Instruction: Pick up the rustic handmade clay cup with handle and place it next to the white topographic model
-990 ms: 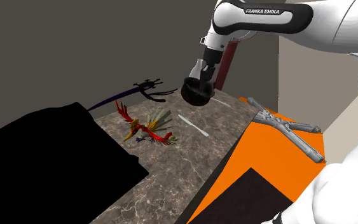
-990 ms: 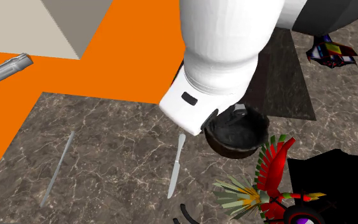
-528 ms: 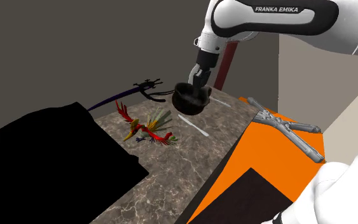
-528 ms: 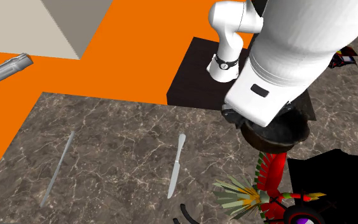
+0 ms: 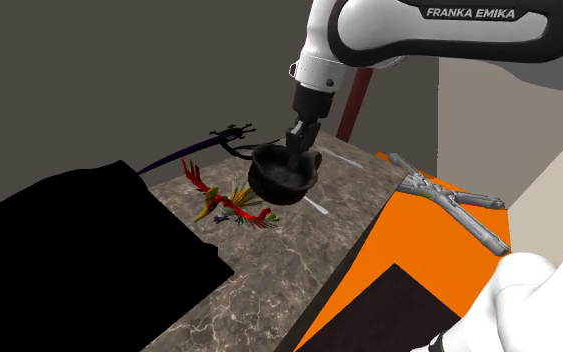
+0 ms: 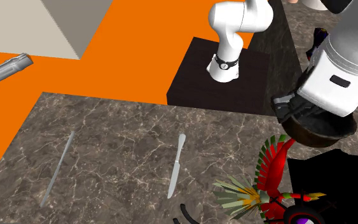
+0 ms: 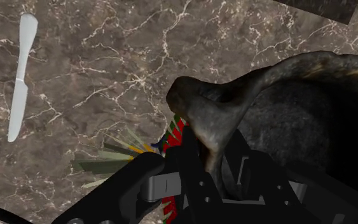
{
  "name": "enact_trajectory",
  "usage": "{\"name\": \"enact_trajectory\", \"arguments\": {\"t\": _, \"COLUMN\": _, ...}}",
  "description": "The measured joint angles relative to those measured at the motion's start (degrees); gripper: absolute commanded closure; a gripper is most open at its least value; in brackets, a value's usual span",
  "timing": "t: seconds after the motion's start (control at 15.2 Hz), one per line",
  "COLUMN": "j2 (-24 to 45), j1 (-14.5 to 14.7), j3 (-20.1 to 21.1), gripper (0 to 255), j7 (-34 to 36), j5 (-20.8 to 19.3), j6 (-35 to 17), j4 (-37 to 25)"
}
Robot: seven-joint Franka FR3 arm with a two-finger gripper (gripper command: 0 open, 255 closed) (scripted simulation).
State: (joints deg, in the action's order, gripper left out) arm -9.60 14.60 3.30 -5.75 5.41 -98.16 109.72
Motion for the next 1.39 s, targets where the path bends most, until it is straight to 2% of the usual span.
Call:
{"name": "enact_trajectory", "arguments": {"t": 0.79, "j2": -0.3, "j1": 7.2, "j3": 10.0, "gripper": 255, "j7": 16.5, "j5": 2.1, "j6": -1.9, "j4": 0.5}}
{"name": "enact_trajectory", "arguments": {"t": 1.39, "j2": 5.2, "j1": 12.5, "j3": 17.5, "gripper": 255, "j7": 29.7, "j5": 1.3, "j6": -2.7, "j4": -5.4}}
